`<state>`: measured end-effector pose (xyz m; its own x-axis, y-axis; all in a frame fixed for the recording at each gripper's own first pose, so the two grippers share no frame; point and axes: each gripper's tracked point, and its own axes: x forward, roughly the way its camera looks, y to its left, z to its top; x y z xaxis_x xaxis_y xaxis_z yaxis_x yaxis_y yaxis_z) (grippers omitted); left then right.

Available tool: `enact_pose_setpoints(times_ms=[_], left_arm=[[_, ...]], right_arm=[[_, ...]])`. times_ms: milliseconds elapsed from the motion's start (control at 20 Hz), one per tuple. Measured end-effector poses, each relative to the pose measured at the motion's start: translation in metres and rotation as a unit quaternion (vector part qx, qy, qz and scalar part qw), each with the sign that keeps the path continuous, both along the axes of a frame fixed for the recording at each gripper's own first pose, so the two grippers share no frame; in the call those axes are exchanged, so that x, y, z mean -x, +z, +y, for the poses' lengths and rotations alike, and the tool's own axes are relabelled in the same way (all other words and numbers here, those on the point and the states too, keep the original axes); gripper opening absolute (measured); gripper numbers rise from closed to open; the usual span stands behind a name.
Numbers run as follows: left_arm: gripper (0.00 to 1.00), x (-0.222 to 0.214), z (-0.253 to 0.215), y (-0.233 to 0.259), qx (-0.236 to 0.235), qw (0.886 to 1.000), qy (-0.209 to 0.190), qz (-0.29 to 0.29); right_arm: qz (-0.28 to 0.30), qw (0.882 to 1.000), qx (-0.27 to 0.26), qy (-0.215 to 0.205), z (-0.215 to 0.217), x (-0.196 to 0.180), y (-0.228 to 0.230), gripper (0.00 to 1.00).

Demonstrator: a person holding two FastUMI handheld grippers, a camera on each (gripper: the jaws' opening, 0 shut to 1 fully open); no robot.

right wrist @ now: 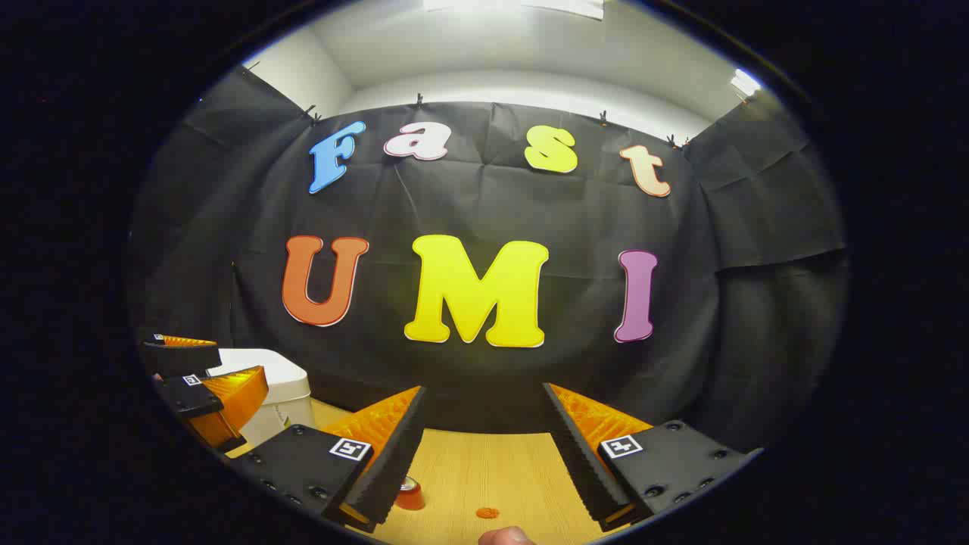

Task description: Press the lid of the desktop garbage bin to open it, pick up the crumpled paper on the desktop and throw it into the bin, then pick up the pop can on the desktop and drop it into the bin, and finally close the garbage bin lid.

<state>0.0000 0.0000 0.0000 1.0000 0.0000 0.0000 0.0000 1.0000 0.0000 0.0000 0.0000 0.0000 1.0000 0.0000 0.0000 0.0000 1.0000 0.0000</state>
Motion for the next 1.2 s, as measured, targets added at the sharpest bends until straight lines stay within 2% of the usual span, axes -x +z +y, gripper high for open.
enact_pose_setpoints(times_ms=[200,550,1200], left_arm=[[0.96,0.002,0.003,0.005,0.006,1.000,0.007,-0.005],[0.96,0.007,-0.008,0.011,-0.003,1.000,-0.003,-0.014],[0.96,-0.001,-0.009,0.015,-0.006,1.000,0.005,-0.017]], right_arm=[[-0.003,1.000,-0.004,0.004,0.002,0.003,0.003,0.94],[-0.009,1.000,-0.013,-0.003,-0.009,0.007,0.007,0.93],[-0.004,1.000,-0.019,-0.004,-0.020,-0.001,0.003,0.94]])
